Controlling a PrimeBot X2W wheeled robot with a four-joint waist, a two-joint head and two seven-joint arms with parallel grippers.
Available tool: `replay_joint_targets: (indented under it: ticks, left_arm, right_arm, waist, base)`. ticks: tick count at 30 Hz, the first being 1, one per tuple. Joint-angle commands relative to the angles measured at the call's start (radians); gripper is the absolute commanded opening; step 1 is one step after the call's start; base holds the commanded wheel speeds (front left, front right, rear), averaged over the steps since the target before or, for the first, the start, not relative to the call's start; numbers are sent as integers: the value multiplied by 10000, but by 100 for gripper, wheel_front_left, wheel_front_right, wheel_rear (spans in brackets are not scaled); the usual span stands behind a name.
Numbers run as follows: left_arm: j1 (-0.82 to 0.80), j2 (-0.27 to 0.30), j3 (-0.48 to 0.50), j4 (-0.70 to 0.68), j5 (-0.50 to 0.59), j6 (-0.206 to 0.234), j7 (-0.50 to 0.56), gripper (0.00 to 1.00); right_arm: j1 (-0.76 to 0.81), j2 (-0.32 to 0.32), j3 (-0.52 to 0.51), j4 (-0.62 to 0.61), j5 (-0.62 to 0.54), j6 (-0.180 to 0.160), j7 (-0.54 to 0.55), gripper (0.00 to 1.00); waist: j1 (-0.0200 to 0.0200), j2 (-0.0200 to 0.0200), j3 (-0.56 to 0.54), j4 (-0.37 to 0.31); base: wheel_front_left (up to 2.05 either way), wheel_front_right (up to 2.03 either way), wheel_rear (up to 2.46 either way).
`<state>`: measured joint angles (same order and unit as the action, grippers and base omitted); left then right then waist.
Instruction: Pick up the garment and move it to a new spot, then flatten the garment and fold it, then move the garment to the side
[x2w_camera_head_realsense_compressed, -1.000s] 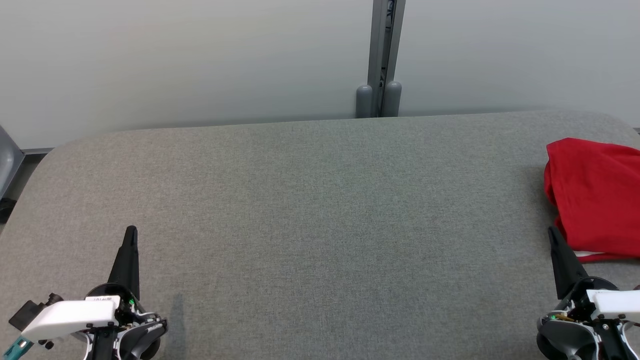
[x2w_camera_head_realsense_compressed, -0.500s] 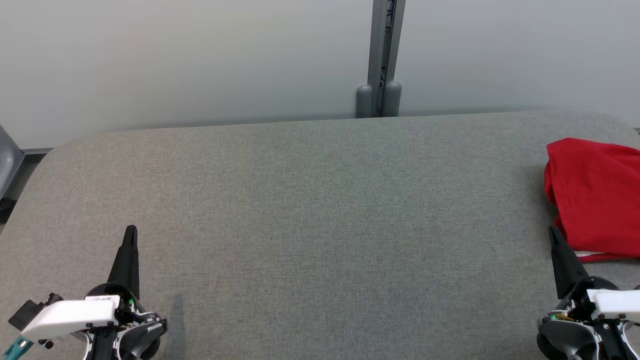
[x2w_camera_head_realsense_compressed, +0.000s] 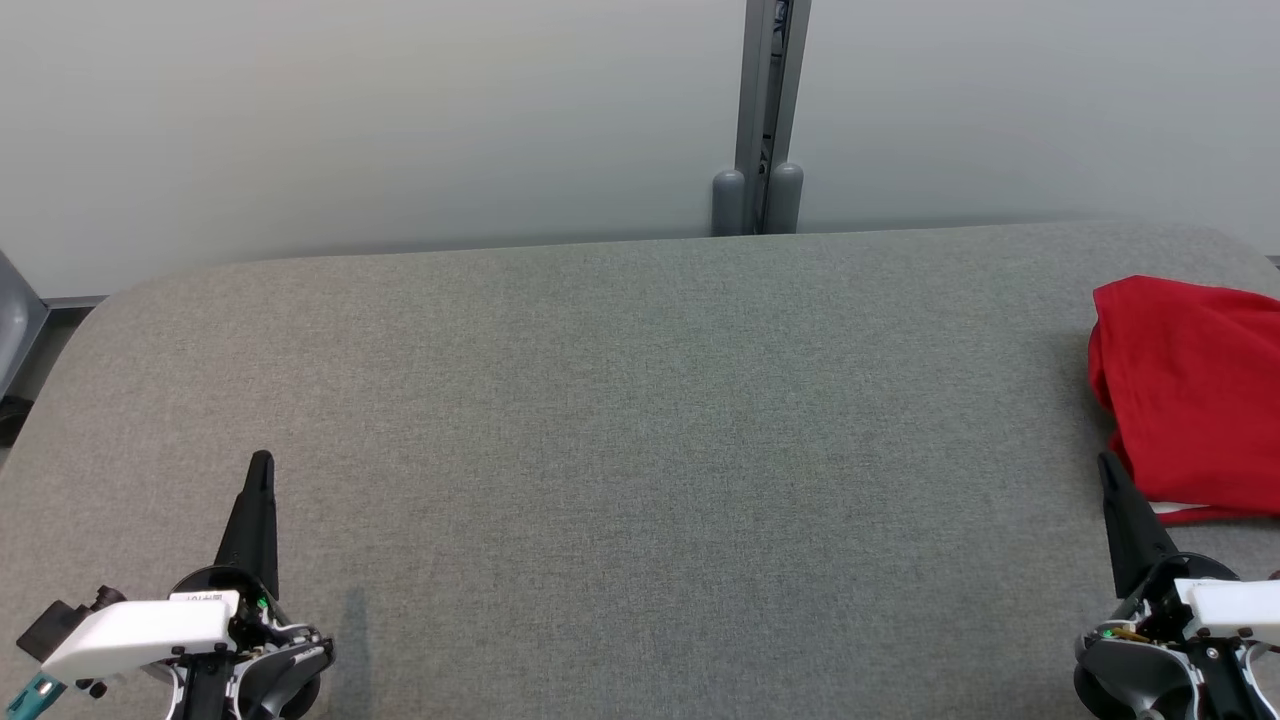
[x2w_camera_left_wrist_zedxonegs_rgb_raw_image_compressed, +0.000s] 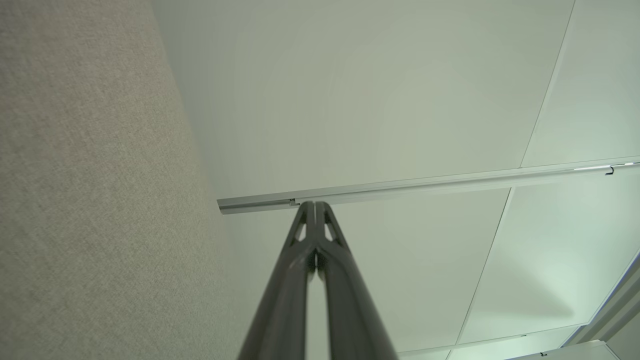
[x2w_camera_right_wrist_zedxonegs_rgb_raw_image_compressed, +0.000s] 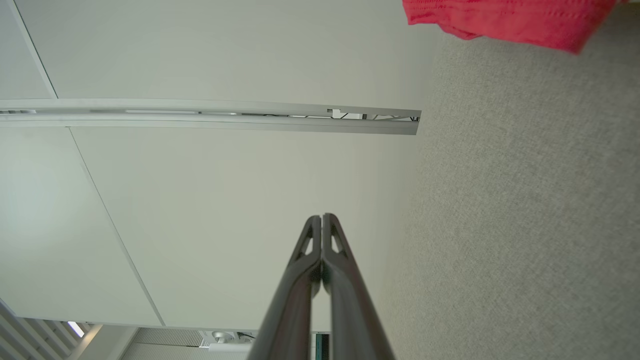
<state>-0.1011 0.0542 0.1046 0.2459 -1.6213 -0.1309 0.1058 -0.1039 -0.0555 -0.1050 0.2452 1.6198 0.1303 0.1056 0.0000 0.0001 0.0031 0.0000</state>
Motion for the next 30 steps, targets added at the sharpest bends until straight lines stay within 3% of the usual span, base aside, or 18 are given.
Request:
replay_joint_targets:
  ticks: [1, 30]
  left_arm:
    - [-141, 28, 43, 12, 14, -42, 33, 0]
    - [-147, 2, 76, 11, 55, -41, 52, 0]
  right_arm:
    - [-91, -8, -33, 22, -16, 7, 55, 0]
    - [-97, 11, -58, 25, -49, 7, 84, 0]
  waist:
    - [0, -1, 0, 0]
    - [0, -1, 0, 0]
  base:
    - [0, 0, 0]
    - [0, 0, 0]
